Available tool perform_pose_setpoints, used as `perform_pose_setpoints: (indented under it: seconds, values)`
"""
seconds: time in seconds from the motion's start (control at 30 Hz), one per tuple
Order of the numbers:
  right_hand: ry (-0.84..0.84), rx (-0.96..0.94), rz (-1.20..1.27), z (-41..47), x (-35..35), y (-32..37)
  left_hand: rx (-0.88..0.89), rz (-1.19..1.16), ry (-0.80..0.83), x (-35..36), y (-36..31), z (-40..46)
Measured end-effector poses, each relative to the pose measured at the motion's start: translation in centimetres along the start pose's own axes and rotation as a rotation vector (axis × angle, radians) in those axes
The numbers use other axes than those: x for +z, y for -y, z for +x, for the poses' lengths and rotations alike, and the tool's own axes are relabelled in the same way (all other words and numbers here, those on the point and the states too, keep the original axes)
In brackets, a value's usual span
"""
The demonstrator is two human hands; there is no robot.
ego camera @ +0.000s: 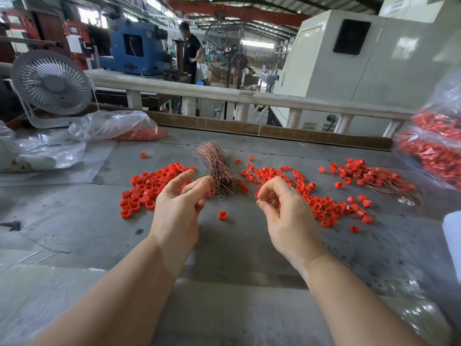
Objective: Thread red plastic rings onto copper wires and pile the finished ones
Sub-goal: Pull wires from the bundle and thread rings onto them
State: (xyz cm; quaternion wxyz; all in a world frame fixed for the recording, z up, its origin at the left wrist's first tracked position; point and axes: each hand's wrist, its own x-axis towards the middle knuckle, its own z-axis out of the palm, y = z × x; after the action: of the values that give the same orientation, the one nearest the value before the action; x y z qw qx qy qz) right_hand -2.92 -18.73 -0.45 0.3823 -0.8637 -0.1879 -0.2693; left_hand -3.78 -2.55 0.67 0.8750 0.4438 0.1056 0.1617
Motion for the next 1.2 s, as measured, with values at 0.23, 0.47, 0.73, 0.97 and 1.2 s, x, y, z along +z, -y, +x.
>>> perform_pose_setpoints:
  seconds: [0.23, 0.47, 0.73, 0.97, 1.2]
  values:
    - [-0.128, 0.132, -0.17, 0.2, -0.5, -0.6, 0.025, 0.019, 0.018, 0.0, 0.0, -0.1]
    - [-0.195, 0.212, -0.277, 0.3, -0.8, -0.7, 0.054, 0.106, 0.038, 0.1, -0.1, -0.4]
    - [-0.202, 0.333, -0.366, 0.3, -1.1, -1.3, 0.05, 0.078, 0.037, -0.1, 0.1, -0.1]
    - [-0.286, 0.059, -0.3, 0.2, -0.9, -0.4, 0.114, 0.167, 0.109, 0.1, 1.0, -0.2]
    - [-0.108, -0.29, -0.294, -0.3, -0.2, 1.0, 0.146, 0.297, 0.18, 0.4, 1.5, -0.6]
